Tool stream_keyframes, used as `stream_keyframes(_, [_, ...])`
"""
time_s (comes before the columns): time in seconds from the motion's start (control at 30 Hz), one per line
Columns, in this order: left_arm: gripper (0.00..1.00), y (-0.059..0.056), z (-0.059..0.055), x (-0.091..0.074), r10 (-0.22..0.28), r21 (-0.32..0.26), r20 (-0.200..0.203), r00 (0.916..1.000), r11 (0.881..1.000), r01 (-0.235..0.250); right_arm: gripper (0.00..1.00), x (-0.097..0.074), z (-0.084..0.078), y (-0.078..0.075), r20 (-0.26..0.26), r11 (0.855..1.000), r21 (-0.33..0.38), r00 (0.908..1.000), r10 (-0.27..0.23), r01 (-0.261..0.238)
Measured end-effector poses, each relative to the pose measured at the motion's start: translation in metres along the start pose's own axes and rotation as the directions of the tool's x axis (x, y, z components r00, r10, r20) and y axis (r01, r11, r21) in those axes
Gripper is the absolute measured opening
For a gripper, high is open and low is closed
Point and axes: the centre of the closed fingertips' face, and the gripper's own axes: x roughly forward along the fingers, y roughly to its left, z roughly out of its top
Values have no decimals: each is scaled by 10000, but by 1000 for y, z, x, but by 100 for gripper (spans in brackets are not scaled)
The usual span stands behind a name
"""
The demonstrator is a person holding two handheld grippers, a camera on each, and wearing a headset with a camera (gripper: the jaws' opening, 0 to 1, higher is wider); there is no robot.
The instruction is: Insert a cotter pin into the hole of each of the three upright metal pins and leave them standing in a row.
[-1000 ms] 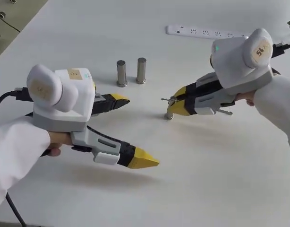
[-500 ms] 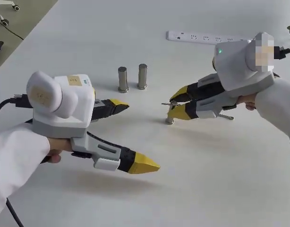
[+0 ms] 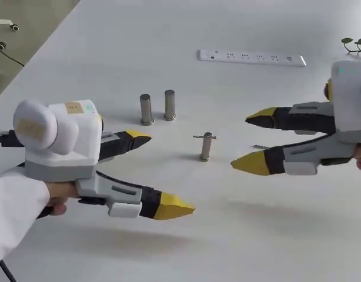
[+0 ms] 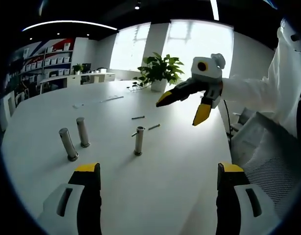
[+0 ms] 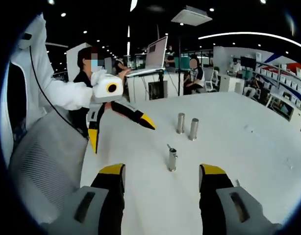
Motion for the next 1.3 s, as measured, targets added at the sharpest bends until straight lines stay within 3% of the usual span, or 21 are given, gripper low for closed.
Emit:
stream_keyframes(0.17, [99, -3, -1, -8, 121, -73, -59, 9999, 9999, -122, 76, -25, -10, 5, 221, 9934, 958, 9976, -655, 631])
stream_keyframes(0.3, [99, -3, -1, -14, 254, -174, -7, 9997, 9995, -254, 83, -39, -8, 13, 1049, 9756, 2113, 9910, -834, 597])
stream_keyframes(0.5, [99, 0, 1, -22, 513, -293, 55, 9987, 9983, -512, 97, -51, -15, 13, 1068, 9561, 2720, 9840, -1424, 1088])
stream_keyframes(0.6, [99, 6, 2, -26, 746, -445, 169, 9971, 9963, -738, 98, -52, -16, 17, 1319, 9412, 3290, 9831, -1269, 773])
stream_keyframes(0.73, [99, 17, 4, -31, 1140, -504, 183, 9933, 9923, -1130, 98, -49, -22, 19, 1024, 9407, 3262, 9858, -1332, 933])
stream_keyframes(0.87, [99, 35, 12, -36, 1808, -215, 418, 9826, 9834, -1801, 98, -49, -20, 22, 1187, 9369, 3392, 9841, -1323, 850])
stream_keyframes(0.97, [99, 54, 24, -39, 2385, -40, 817, 9677, 9710, -2390, 98, -49, -17, 25, 1371, 9345, 3479, 9820, -1296, 748])
stream_keyframes(1.03, [95, 68, 29, -40, 2730, 16, 872, 9581, 9617, -2742, 98, -50, -15, 26, 1429, 9321, 3542, 9806, -1341, 759])
stream_keyframes(1.13, [89, 84, 35, -39, 3099, -23, 959, 9459, 9504, -3111, 98, -52, -14, 27, 1482, 9313, 3551, 9787, -1420, 813])
stream_keyframes(1.23, [86, 105, 42, -35, 3613, -431, 1230, 9243, 9324, -3587, 98, -54, -15, 29, 1467, 9290, 3599, 9782, -1473, 859])
stream_keyframes(1.3, [81, 112, 43, -31, 3682, -378, 1177, 9223, 9297, -3663, 98, -55, -16, 30, 1418, 9284, 3599, 9781, -1522, 923])
